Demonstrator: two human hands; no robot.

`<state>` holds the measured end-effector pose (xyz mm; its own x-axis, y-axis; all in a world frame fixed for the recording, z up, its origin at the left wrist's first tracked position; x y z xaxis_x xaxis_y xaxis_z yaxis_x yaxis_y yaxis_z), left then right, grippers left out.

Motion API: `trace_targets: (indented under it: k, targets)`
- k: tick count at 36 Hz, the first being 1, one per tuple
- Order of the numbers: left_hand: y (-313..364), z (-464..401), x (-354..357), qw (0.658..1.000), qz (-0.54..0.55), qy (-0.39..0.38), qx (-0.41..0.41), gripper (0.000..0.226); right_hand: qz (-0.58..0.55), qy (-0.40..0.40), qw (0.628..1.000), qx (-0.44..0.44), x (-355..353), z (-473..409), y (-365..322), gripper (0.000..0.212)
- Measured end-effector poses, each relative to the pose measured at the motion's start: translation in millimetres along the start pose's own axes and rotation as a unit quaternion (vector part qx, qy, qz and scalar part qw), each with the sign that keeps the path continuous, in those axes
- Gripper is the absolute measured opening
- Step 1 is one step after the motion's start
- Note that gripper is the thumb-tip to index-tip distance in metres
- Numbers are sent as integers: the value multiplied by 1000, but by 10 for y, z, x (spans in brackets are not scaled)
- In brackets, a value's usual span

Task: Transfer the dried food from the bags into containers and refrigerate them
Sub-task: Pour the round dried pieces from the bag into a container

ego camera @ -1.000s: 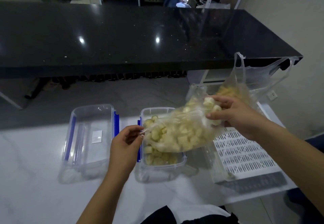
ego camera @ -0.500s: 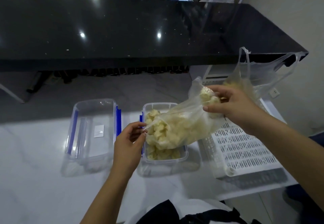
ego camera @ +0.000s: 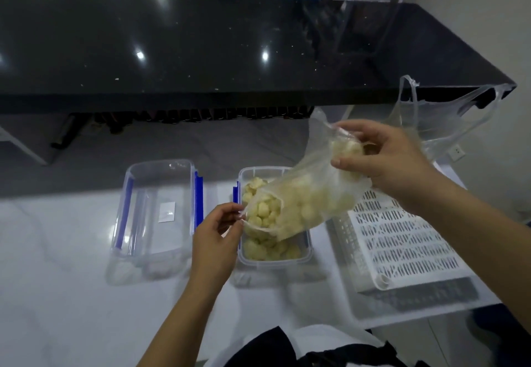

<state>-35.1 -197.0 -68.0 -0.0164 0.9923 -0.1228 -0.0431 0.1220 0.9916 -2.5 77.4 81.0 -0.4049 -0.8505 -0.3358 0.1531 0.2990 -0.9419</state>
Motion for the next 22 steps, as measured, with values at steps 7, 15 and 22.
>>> trace_targets:
  k: [7, 15, 22]
  targets:
    - [-19, 57, 20, 1000, -20, 1, -16, 28, 72, 0, 997, -13, 93, 27, 78, 52]
    - [-89, 179, 47, 991, 6, -28, -132, 43, 76, -9, 997, -21, 146, 9, 12, 54]
    - [-96, 473, 242, 961, 105, -85, -242, 68, 116, -49, 988, -89, 379, 117, -79, 56]
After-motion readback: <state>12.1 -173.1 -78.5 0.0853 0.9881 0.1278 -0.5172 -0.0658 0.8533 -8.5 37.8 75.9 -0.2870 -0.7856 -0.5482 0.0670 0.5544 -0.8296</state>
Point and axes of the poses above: each hand's wrist, its own z-axis away from the middle knuckle, its own x-axis out of the palm, y = z × x, the point moved 7 cm from there along -z, towards the middle knuckle, and after that the axes turned 9 degrees about y, right-handed, at the moved point
